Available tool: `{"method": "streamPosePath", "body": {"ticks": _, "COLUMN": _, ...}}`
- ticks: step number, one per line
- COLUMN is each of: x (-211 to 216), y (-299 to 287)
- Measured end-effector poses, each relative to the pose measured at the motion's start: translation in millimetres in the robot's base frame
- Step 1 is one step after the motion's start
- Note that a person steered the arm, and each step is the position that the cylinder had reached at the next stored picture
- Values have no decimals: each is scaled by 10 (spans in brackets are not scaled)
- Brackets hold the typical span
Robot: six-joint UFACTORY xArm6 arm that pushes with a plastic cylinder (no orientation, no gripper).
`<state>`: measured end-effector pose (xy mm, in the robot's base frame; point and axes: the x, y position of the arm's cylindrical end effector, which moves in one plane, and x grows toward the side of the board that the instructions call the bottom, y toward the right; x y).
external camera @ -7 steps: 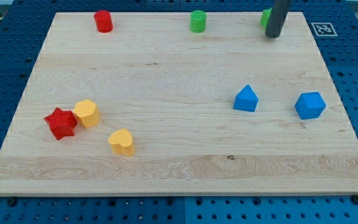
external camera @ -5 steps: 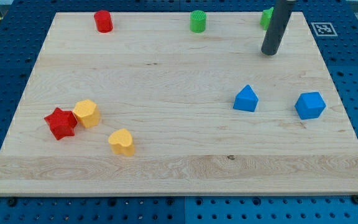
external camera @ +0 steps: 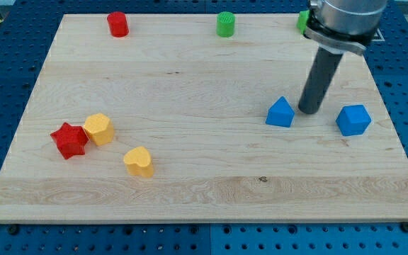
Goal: Push blue cube towards top right
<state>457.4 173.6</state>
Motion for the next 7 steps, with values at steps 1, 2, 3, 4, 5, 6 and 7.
{"method": "streamPosePath", "body": {"ticks": 1, "x": 271, "y": 95}}
{"method": "streamPosePath", "body": {"ticks": 2, "x": 515, "y": 208}}
{"method": "streamPosePath", "body": {"ticks": 3, "x": 579, "y": 479}}
{"method": "streamPosePath", "body": {"ticks": 4, "x": 312, "y": 484}}
{"method": "streamPosePath", "body": {"ticks": 5, "x": 187, "y": 600}}
{"method": "streamPosePath", "body": {"ticks": 6, "x": 55, "y": 614}}
{"method": "streamPosePath", "body": {"ticks": 7, "x": -119, "y": 715}}
